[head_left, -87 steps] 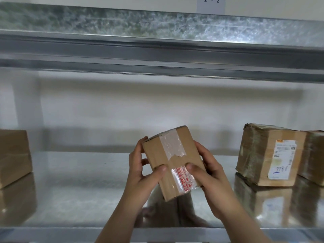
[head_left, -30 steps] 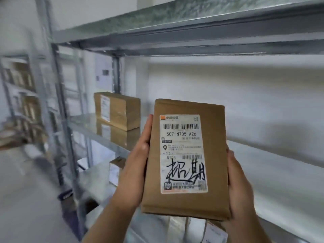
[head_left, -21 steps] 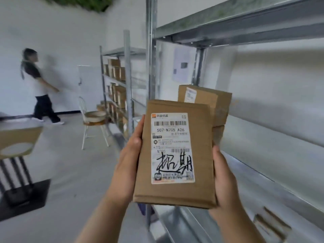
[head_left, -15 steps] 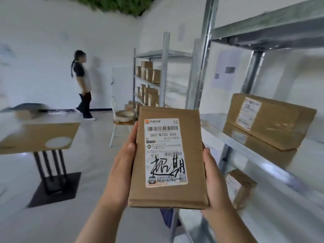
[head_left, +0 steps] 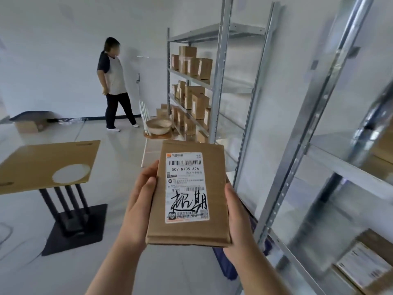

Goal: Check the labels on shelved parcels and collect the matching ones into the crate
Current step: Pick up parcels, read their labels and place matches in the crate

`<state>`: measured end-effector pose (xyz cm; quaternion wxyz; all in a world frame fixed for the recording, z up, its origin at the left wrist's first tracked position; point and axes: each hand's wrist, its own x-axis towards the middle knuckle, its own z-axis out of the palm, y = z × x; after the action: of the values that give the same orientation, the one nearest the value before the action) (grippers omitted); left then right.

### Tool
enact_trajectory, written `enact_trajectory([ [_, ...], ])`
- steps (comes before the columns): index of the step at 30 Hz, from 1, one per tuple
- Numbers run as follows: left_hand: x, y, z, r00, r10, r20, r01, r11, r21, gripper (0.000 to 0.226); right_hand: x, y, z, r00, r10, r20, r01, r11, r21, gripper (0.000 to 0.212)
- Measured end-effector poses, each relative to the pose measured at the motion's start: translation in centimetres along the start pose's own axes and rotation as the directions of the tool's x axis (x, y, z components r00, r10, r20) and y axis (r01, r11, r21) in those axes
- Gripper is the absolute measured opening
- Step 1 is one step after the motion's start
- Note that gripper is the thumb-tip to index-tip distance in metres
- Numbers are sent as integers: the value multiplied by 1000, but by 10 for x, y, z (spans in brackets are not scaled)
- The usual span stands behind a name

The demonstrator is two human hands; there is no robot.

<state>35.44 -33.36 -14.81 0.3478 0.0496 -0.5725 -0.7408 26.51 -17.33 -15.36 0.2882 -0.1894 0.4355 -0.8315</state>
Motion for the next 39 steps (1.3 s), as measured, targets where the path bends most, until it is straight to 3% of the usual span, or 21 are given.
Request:
enact_trajectory([
  [5, 113, -66, 21, 991, -109, 79, 109, 994, 9, 34, 95, -12, -43, 994, -1, -108, 1, 1000, 3, 54],
  [11, 269, -135, 61, 957, -248, 148, 238, 968, 82, 32, 234, -30, -105, 969, -34, -244, 40, 999, 18, 56],
  [16, 373, -194, 81, 928, -329, 177, 299, 937, 178, 36, 327, -22, -155, 922, -46, -384, 45, 999, -10, 59],
  [19, 425, -248, 93, 875, -423, 235, 392, 904, 168, 28, 375, -16, -189, 884, -79, -461, 81, 997, -16, 50],
  [24, 498, -353, 130, 732, -568, 377, 538, 821, 191, 34, 441, -8, -259, 739, -132, -660, 147, 989, -33, 42],
  [28, 551, -444, 167, 584, -661, 472, 634, 734, 244, 35, 488, 10, -324, 555, -156, -817, 147, 985, -88, 41],
  [30, 565, -477, 180, 515, -690, 509, 650, 701, 292, 37, 501, 19, -346, 501, -144, -853, 123, 988, -94, 41],
  [32, 575, -514, 191, 411, -723, 555, 647, 660, 381, 39, 510, 35, -373, 411, -117, -904, 95, 992, -86, 39],
  [35, 570, -568, 202, 275, -781, 561, 655, 579, 485, 38, 512, 63, -413, 271, -44, -962, 42, 999, -34, 39],
  [39, 543, -645, 206, 153, -847, 510, 616, 485, 621, 37, 494, 107, -461, 110, 41, -993, 6, 999, 42, 38],
])
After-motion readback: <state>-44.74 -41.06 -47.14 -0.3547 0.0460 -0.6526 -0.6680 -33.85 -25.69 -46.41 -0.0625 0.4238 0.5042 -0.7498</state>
